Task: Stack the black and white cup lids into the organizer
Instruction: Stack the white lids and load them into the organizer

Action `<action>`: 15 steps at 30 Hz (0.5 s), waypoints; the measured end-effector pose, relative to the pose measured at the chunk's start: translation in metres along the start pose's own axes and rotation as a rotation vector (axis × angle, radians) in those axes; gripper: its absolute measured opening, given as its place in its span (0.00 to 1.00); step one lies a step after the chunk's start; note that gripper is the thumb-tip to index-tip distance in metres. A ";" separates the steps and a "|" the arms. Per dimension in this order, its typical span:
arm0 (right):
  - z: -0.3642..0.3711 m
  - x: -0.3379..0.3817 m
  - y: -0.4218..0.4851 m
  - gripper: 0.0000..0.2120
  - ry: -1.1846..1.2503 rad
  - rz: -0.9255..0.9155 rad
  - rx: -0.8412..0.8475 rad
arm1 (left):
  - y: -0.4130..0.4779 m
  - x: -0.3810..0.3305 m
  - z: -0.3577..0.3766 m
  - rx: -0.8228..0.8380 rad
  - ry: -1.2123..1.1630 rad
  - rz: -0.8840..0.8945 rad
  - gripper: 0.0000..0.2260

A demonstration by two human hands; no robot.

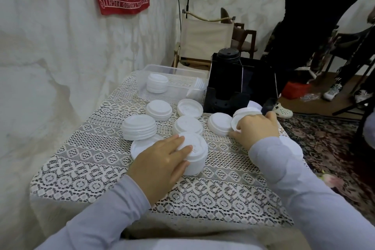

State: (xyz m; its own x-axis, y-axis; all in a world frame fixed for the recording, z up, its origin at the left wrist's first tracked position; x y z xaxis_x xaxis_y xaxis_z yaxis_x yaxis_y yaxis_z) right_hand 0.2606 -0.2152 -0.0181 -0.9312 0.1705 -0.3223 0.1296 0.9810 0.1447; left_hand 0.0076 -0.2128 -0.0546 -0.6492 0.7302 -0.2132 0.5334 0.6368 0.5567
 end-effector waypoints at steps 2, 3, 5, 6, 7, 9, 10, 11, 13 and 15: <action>-0.001 0.007 0.007 0.14 -0.027 0.011 0.004 | 0.001 0.000 0.000 0.001 0.001 -0.004 0.17; -0.002 0.010 0.009 0.10 -0.030 0.014 0.008 | 0.001 0.000 -0.001 0.004 0.003 -0.006 0.17; -0.003 0.014 0.013 0.04 -0.017 0.013 0.020 | 0.001 -0.001 -0.001 0.009 0.009 -0.010 0.17; -0.003 0.015 0.013 0.04 -0.010 0.017 0.026 | 0.001 -0.001 -0.002 0.016 0.010 -0.013 0.17; -0.004 0.015 0.013 0.05 -0.003 0.018 0.028 | 0.001 -0.001 -0.002 0.027 0.010 -0.018 0.18; -0.007 0.015 0.011 0.05 0.008 0.009 -0.001 | 0.001 -0.001 -0.003 0.042 0.009 -0.022 0.18; -0.009 0.014 0.010 0.05 0.005 0.005 -0.018 | 0.001 -0.001 -0.003 0.047 0.011 -0.023 0.18; -0.011 0.013 0.007 0.07 -0.001 -0.005 -0.046 | 0.002 0.000 -0.003 0.053 0.012 -0.025 0.18; -0.012 0.010 0.000 0.11 0.043 -0.043 -0.121 | 0.001 0.001 -0.002 0.046 0.007 -0.019 0.18; -0.016 0.006 -0.009 0.10 0.307 -0.057 -0.257 | 0.001 0.002 -0.001 0.045 -0.012 -0.018 0.22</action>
State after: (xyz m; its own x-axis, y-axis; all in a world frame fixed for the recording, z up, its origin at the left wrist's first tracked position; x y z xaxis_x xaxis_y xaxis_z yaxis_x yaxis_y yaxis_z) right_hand 0.2484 -0.2245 -0.0066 -0.9979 0.0432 -0.0480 0.0220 0.9262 0.3764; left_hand 0.0061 -0.2116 -0.0536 -0.6523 0.7215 -0.2323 0.5461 0.6599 0.5161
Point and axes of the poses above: each hand's wrist, its own y-axis towards the middle knuckle, its own z-axis out of the palm, x = y × z, the point moved 1 cm from there along y, towards the middle knuckle, and after that the axes turned 13 degrees about -z, right-handed, at the moved point
